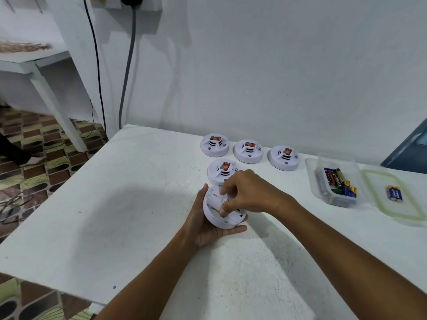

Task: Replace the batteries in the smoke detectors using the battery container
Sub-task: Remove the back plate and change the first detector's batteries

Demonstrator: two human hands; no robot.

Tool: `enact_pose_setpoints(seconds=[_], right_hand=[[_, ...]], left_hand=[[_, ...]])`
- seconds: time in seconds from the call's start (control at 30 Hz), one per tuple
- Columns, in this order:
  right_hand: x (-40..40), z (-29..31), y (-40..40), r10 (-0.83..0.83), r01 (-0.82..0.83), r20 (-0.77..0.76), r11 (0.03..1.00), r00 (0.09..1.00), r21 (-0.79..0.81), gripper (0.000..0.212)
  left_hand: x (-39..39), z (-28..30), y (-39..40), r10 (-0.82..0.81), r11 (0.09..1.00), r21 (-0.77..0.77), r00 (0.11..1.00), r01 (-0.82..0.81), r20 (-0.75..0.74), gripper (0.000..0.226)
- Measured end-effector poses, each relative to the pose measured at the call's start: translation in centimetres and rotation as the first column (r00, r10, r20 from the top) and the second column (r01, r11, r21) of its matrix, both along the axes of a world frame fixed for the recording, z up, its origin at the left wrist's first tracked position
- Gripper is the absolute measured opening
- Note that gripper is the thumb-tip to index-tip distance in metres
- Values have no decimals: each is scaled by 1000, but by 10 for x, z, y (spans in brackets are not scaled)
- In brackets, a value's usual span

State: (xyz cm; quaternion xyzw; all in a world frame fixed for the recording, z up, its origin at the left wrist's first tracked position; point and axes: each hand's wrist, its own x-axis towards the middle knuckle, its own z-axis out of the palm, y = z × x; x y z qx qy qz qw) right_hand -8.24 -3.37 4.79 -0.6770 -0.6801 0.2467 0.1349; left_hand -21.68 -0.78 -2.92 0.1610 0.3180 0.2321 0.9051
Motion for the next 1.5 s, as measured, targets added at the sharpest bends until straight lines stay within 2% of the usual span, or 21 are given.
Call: enact_pose_setpoints(seconds=[0.1, 0.2, 0.33, 0.43, 0.53, 0.63, 0.67, 0.7, 0.77, 0.8, 0.83, 0.87, 0.93, 1.0, 1.13, 1.3, 1.5], right_hand=[[2, -2, -3, -67, 67, -51, 998, 996, -4, 57], [3, -4, -5, -87, 87, -87, 996, 992, -7, 62], [8, -7, -11, -78, 77, -143, 997, 987, -13, 58], [14, -14, -26, -99, 93, -261, 995, 960, -35, 57], [16, -24, -45, -93, 90, -360, 996, 928, -25, 69], [23, -35, -55, -172, 255, -475, 960, 863, 115, 42], [29, -36, -56, -212, 340, -561, 931, 800, 133, 36], [34, -39, -59, -242, 420, -683, 901, 690, 105, 36], [44, -45, -62, -270, 510, -913, 857, 306, -82, 43], [47, -50, -63, -274, 507, -954, 843, 120, -178, 46], [49, -54, -65, -284, 499, -959, 830, -3, -248, 48], [49, -58, -66, -303, 489, -950, 818, -81, -302, 46], [49, -65, -67, -329, 465, -930, 806, -165, -367, 37], [52, -72, -70, -328, 429, -926, 821, -187, -377, 37], [58, -82, -74, -364, 411, -925, 831, -105, -374, 49], [61, -94, -75, -389, 428, -911, 806, -137, -408, 46], [61, -94, -73, -422, 425, -903, 805, -79, -414, 43]], left_hand=[[0, -2, 3, -99, 995, -22, 991, 101, 91, 74], [0, -4, 4, -127, 991, -19, 985, 130, 120, 84], [0, -2, 1, -121, 992, -30, 985, 125, 124, 82], [1, 0, 0, -147, 985, 102, 983, 136, 107, 66], [15, 17, -3, -126, 973, 189, 992, 130, -33, 58], [29, 32, 1, -73, 972, 201, 973, 118, -219, 66], [30, 34, 3, -57, 972, 211, 970, 108, -235, 61], [29, 34, 4, -50, 965, 239, 970, 108, -237, 55], [27, 36, 2, -65, 948, 288, 970, 132, -233, 37], [26, 34, 0, -68, 927, 342, 966, 154, -250, 29], [29, 29, -1, -50, 893, 416, 957, 171, -286, 30], [31, 24, -4, -30, 853, 486, 949, 189, -315, 40], [37, 18, -6, 15, 830, 533, 948, 166, -319, 48], [40, 15, -9, 106, 831, 551, 949, 80, -297, 41], [44, 4, -2, 231, 819, 573, 933, -33, -276, 31], [42, -13, 2, 147, 865, 501, 962, -12, -231, 28], [38, -23, -2, 130, 842, 540, 973, -6, -192, 26]])
